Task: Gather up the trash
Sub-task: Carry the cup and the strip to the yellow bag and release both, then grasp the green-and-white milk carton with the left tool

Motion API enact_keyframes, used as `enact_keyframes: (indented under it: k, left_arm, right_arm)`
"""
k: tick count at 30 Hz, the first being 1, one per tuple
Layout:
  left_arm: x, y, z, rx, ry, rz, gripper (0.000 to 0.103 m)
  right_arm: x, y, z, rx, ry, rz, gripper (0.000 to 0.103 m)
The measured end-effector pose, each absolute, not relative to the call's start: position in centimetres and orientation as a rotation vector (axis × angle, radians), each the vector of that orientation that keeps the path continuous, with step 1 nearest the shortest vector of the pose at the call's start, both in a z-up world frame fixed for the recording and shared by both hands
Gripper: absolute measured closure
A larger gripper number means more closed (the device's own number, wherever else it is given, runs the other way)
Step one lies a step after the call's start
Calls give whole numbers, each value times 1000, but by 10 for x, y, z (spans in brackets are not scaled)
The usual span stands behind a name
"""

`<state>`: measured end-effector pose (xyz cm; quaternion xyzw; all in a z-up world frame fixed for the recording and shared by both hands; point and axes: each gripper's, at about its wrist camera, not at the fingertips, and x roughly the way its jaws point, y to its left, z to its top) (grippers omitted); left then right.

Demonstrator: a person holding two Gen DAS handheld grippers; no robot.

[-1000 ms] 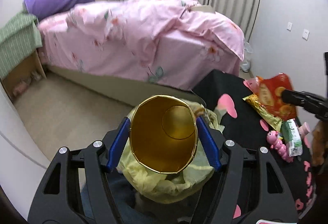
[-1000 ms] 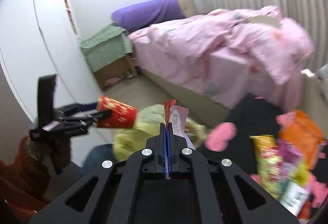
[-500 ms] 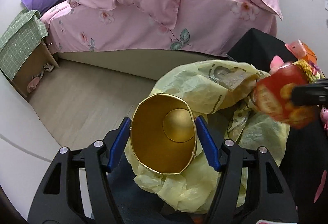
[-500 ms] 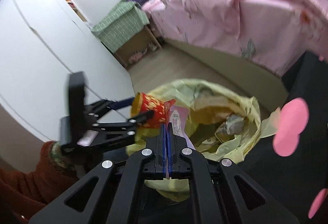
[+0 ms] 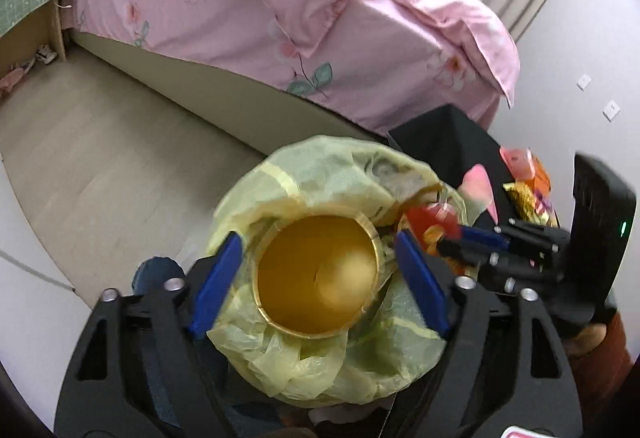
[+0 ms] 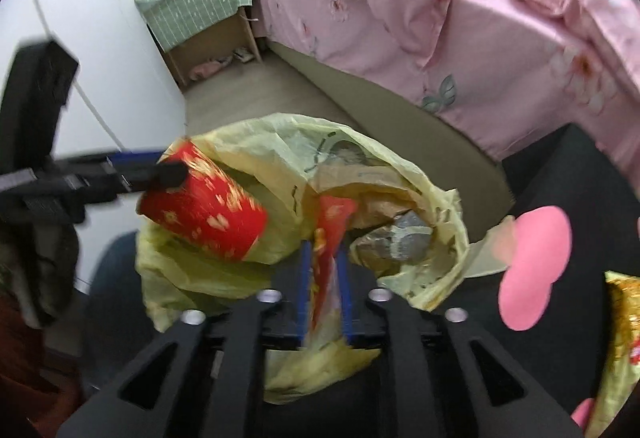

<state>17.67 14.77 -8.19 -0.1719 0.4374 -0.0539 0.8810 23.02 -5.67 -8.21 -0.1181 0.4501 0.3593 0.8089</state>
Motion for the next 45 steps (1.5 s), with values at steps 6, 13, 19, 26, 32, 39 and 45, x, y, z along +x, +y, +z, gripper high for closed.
enact_keyframes:
  k: [6, 13, 19, 26, 32, 39, 45]
  left_arm:
    - [165, 149, -62, -370, 854, -62, 20]
    - [149, 131, -33, -321, 757, -41, 20]
    - [139, 76, -12, -274, 684, -163, 19]
    - [146, -15, -15, -254, 738, -408, 11]
    - [157, -102, -27, -178, 830, -567, 9]
    - [179, -211, -35, -40, 887, -686, 9]
    - [216, -281, -63, 113, 1013, -585, 28]
  right_arm:
    - [219, -69, -70, -260, 924, 733, 68]
    - [191, -120, -38, -223, 847, 654, 60]
    - [155, -211, -5, -102, 745, 498, 52]
    - [98, -327, 8, 14, 651, 285, 37]
    - [62, -391, -9, 42, 705, 156, 36]
    - [30, -448, -23, 91, 676, -30, 36]
    - [16, -467, -35, 110, 679, -109, 36]
